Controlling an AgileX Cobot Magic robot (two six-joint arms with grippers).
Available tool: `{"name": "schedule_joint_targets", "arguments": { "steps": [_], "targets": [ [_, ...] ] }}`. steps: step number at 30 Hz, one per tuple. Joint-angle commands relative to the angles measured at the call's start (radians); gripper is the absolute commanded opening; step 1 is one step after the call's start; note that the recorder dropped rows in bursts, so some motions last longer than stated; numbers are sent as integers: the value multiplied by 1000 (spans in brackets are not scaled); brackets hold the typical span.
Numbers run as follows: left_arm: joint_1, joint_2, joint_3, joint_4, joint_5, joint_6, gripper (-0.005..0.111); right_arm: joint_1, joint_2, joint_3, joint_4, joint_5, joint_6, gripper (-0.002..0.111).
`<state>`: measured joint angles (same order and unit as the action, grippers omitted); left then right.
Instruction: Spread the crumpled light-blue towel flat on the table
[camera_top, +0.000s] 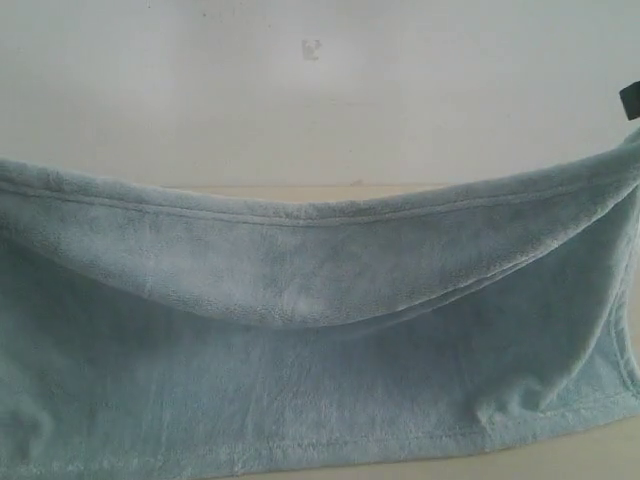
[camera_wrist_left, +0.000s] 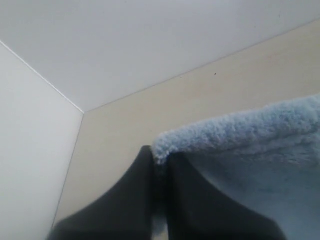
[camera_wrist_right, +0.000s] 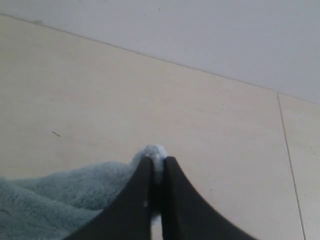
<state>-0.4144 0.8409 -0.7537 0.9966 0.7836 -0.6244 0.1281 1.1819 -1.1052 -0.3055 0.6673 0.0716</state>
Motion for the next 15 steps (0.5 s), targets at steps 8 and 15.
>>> {"name": "schedule_joint_targets", "arguments": {
  "steps": [8,15],
  "targets": [
    [3,-400,-20,-251,1,211,4,0,-370,-1,12,158,6,0],
    [3,-575,-83,-525,51,453,4,0,-583,-1,13,347,-29,0]
  ]
}}
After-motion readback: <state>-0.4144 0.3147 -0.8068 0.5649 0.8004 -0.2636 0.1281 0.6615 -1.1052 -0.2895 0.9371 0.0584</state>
